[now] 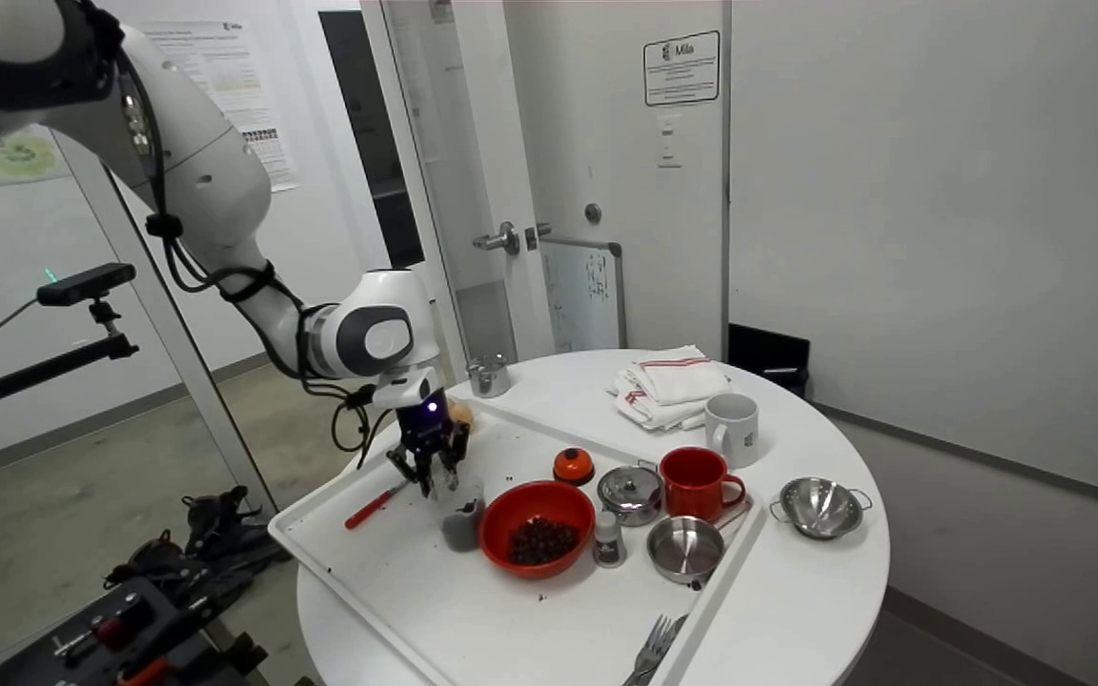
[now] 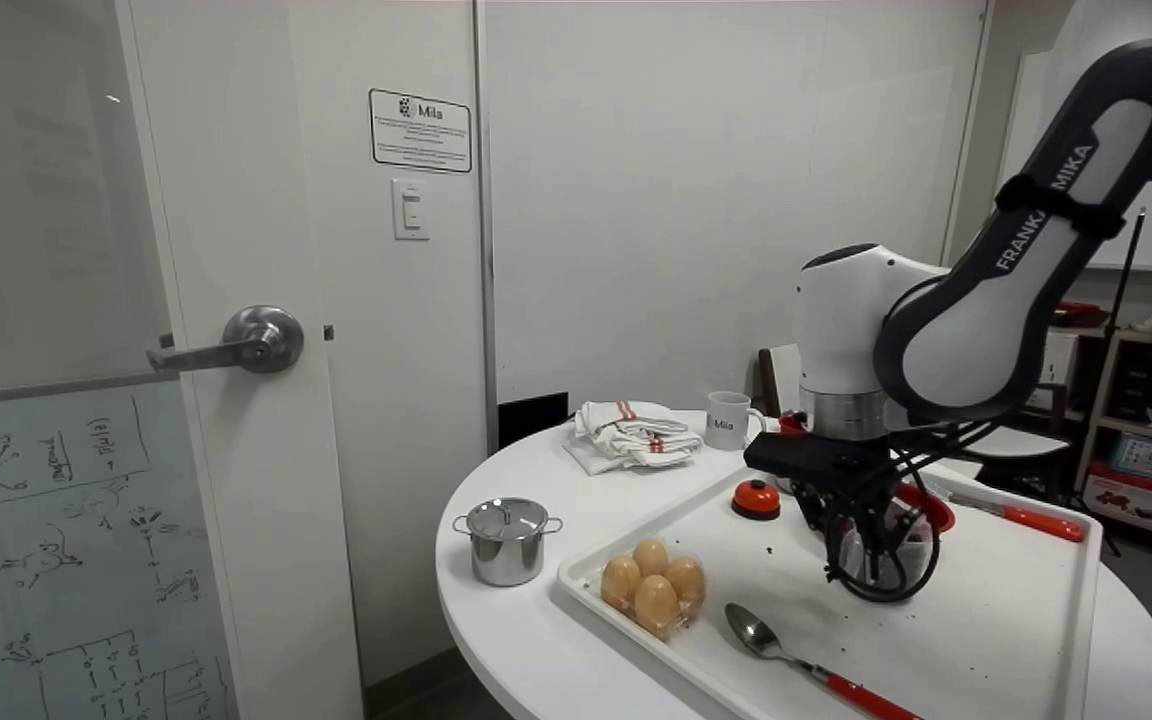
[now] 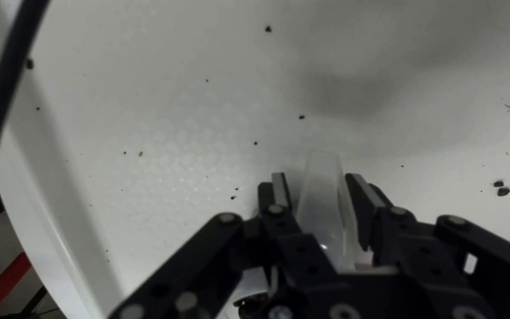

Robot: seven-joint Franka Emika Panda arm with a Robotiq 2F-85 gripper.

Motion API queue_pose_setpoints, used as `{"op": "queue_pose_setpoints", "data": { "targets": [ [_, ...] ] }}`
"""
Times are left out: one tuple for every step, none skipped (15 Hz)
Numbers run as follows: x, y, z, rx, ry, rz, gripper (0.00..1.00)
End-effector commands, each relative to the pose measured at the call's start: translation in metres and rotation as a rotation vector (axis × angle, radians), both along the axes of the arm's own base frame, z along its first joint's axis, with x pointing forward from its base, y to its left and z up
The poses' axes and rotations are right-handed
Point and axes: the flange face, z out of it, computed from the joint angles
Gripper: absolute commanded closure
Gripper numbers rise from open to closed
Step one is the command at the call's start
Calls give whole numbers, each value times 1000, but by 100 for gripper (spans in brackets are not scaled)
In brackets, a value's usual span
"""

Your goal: Pour the contents in the clear jug into the red bowl three times

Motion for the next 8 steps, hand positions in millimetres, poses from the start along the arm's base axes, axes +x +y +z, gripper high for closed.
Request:
{"op": "queue_pose_setpoints", "data": {
  "targets": [
    [8, -2, -1, -9, 7, 3, 92],
    [9, -3, 0, -7, 5, 2, 95],
    [9, -4, 2, -5, 4, 1, 92],
    [9, -5, 3, -5, 2, -2, 90],
    [9, -6, 5, -3, -1, -4, 90],
    [9, -8, 6, -1, -3, -5, 90],
    [9, -10, 9, 2, -7, -11, 90],
    [8, -13, 13, 7, -15, -17, 90]
  ]
}}
